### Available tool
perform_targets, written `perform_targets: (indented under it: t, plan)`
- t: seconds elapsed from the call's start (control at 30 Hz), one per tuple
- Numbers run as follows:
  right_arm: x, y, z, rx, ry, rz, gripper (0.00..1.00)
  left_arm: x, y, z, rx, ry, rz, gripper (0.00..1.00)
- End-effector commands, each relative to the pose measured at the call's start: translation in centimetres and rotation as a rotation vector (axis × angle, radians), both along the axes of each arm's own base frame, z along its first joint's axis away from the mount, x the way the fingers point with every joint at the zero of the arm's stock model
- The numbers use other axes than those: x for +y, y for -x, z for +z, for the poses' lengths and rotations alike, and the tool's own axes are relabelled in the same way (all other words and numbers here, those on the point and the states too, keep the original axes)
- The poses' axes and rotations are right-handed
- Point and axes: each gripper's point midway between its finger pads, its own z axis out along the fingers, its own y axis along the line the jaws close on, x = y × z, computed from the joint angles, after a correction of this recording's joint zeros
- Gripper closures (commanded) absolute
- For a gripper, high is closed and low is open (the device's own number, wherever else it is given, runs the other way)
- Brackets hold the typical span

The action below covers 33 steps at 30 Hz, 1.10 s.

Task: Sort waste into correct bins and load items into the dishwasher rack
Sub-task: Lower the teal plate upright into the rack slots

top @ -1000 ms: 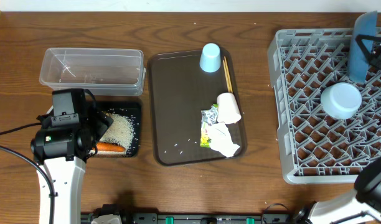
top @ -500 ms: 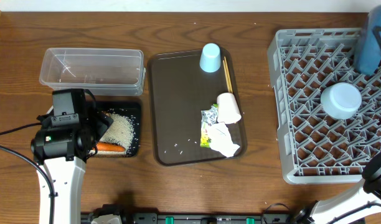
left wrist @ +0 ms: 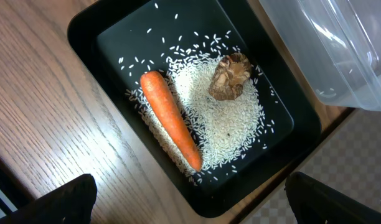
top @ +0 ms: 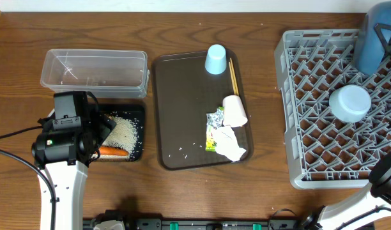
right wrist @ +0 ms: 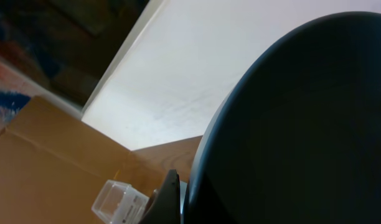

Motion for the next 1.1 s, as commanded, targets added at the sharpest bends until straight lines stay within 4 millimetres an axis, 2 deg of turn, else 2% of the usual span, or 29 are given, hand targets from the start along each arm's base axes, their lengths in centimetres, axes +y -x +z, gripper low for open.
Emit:
perform_targets:
  t: [0.0,0.33,0.53,0.9,1.07]
  plan:
    - [-0.3,-0.3,0.2,-0.009,0.026,-0.027,0.99,0.3,0.1,0.0,0.006,-0.011,0.000,0.02]
    - [-1.0,-1.2,-3.4,0.054,-0.018,-0.027,0.99,0.3,0.1,0.0,0.006,-0.011,0.000,0.02]
    - [-2.1,-0.9,-3.2,0.058,-0.030,-0.050,0.99,0.3,0.1,0.0,0.006,-0.011,0.000,0.02]
    - [-6.6,1.0,-3.0,0.092,-0.094,-0.146,0.99,0.3,0.1,0.0,0.006,-0.011,0.000,0.02]
    - [-7.8,2.0,-2.1,0.086,-0.106,-0.169,0.99,0.3,0.1,0.0,0.006,-0.011,0.000,0.02]
